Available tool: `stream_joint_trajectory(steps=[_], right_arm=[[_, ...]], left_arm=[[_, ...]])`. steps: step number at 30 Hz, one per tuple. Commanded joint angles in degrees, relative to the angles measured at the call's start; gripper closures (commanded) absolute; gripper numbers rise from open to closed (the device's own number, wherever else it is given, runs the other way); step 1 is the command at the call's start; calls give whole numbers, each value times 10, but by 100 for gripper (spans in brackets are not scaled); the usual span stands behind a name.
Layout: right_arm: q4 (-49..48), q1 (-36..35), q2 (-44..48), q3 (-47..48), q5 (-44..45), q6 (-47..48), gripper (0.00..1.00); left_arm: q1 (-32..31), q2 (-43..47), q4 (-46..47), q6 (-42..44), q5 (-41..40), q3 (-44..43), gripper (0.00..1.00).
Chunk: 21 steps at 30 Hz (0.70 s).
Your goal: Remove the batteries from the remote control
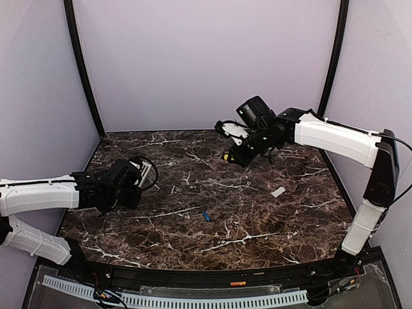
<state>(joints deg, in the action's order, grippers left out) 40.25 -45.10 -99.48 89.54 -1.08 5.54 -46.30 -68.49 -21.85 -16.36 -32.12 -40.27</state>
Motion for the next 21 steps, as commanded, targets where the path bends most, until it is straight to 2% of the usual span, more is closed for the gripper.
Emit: stream_joint_trajectory(steps=[1, 4, 9, 21], right_arm=[[-36, 2, 24, -14, -9, -16, 100], [-41, 3, 23, -17, -17, -22, 100], [-53, 3, 27, -28, -29, -25, 100], [-81, 5, 29, -50, -61, -35, 100]], left_arm=[[33, 42, -38, -65, 52, 36, 100], [44, 51, -34, -69, 61, 50, 100], [63, 17, -40, -80, 75, 55, 100], [87, -28, -16, -162, 108, 91, 100]])
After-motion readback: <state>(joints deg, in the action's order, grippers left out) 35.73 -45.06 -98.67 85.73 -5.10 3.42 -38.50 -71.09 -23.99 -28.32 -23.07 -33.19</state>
